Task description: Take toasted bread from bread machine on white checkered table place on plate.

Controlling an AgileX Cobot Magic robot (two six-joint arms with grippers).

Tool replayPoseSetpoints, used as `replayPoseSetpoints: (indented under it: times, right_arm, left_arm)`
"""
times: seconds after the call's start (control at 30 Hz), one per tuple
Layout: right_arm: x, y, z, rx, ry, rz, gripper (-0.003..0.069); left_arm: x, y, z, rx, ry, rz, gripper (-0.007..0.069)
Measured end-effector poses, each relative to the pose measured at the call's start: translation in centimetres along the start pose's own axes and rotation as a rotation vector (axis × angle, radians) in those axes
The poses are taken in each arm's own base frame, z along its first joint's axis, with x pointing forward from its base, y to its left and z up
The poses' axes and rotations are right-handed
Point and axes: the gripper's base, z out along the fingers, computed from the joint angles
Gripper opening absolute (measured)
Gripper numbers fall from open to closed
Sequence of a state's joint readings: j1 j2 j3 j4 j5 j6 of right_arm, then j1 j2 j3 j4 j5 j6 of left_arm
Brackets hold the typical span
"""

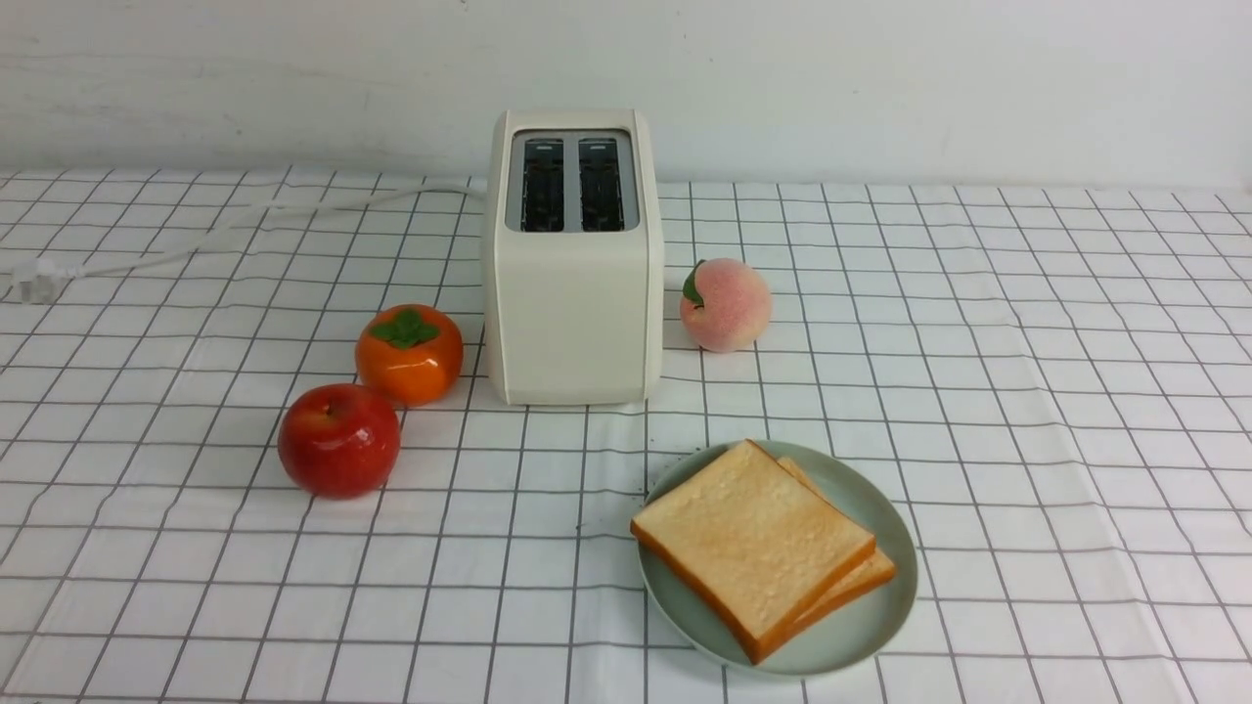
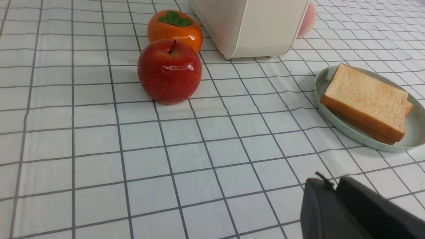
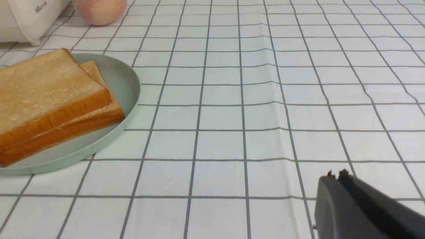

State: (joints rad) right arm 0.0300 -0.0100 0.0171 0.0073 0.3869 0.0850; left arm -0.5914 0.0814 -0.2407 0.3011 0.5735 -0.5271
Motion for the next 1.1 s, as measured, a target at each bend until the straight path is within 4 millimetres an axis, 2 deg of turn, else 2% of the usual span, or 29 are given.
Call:
replayPoseSetpoints:
  times: [0.3,0.43,0.6,0.8,0.87,0.97,1.1]
  right_arm:
    - [0.0,0.0,0.0,0.000,0.000,0.000,0.0005]
    - [0.0,0.0,0.0,0.000,0.000,0.000,0.0013]
    - [0.0,0.0,0.0,0.000,0.000,0.000,0.0015]
    - [0.0,0.0,0.0,0.000,0.000,0.000,0.0023]
    - [0.0,0.0,0.0,0.000,0.000,0.000,0.0026]
    - [0.0,0.0,0.0,0.000,0.000,0.000,0.0029]
    - [0.0,0.0,0.0,0.000,0.000,0.000,0.0032]
  left_arm:
    - [-0.1,0.1,0.0,-0.011,-0.009,0.020,0.0069]
    - [-0.7,-0.3,0.0,0.028,-0.085,0.024,0.0069]
    - [-1.3,-0.7,0.1,0.061,-0.273,0.047,-0.0013]
    - [0.8,0.4,0.6,-0.082,-0.349,-0.022,-0.0013]
    - [2.6,1.3,1.4,-0.187,-0.318,-0.080,-0.0013]
    - [3.8,1.9,1.9,-0.243,-0.278,-0.109,-0.0013]
    - [5.9,2.3,2.3,-0.300,-0.108,-0.168,-0.0013]
